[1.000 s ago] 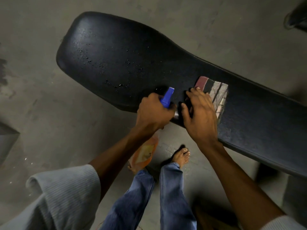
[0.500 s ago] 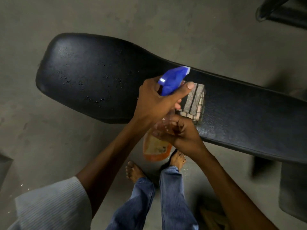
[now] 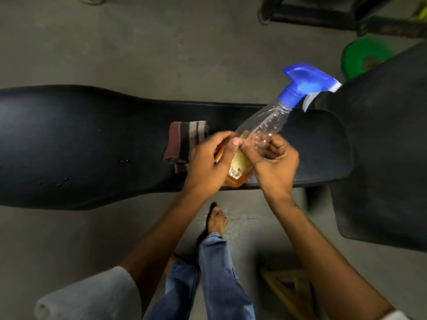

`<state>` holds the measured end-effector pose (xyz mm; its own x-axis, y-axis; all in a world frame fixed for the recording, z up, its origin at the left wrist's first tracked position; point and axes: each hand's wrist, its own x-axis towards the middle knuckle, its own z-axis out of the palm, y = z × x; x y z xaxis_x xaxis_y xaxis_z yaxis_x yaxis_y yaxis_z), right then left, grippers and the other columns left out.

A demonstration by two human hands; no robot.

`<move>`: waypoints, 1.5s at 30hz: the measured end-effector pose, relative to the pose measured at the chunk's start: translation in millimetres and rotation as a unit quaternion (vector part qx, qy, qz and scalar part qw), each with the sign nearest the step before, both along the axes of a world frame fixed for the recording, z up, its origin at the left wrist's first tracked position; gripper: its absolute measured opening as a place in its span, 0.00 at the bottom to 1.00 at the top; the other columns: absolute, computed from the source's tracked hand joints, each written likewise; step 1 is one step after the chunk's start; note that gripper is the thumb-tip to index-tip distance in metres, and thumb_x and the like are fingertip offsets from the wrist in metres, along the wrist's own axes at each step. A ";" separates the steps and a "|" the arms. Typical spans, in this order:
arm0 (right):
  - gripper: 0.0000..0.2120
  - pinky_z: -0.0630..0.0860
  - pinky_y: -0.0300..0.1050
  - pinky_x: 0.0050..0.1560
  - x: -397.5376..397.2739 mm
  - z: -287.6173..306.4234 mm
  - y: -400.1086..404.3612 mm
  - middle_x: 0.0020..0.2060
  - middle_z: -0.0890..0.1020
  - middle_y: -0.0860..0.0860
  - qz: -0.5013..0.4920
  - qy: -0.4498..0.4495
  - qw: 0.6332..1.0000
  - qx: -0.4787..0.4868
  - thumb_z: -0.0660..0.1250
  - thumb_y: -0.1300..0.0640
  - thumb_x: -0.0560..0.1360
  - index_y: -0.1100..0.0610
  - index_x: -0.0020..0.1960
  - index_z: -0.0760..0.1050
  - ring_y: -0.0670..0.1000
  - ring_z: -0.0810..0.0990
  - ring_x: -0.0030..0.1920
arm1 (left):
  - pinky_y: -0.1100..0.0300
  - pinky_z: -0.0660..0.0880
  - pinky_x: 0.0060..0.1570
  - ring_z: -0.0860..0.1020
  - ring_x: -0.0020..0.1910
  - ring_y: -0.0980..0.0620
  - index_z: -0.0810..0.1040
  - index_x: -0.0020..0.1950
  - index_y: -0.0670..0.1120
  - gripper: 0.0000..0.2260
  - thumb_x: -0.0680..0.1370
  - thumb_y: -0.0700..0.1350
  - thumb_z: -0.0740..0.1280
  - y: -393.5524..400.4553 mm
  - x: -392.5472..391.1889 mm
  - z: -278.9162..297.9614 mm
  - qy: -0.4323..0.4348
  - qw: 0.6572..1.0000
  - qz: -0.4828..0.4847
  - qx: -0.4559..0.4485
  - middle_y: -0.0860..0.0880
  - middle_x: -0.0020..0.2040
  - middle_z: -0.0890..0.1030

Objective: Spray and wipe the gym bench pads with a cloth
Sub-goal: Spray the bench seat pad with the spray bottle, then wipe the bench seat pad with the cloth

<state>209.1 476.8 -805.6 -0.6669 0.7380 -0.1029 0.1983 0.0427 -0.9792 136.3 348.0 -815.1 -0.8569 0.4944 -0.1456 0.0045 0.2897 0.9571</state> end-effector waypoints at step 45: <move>0.10 0.75 0.53 0.56 -35.0 -60.7 -92.1 0.51 0.77 0.55 -0.034 -0.117 0.955 0.272 0.74 0.53 0.82 0.59 0.56 0.79 0.55 0.75 0.54 | 0.55 0.75 0.63 0.78 0.63 0.48 0.82 0.64 0.44 0.10 0.82 0.41 0.68 -59.2 -23.0 -44.4 0.151 0.958 0.111 -0.218 0.45 0.62 0.82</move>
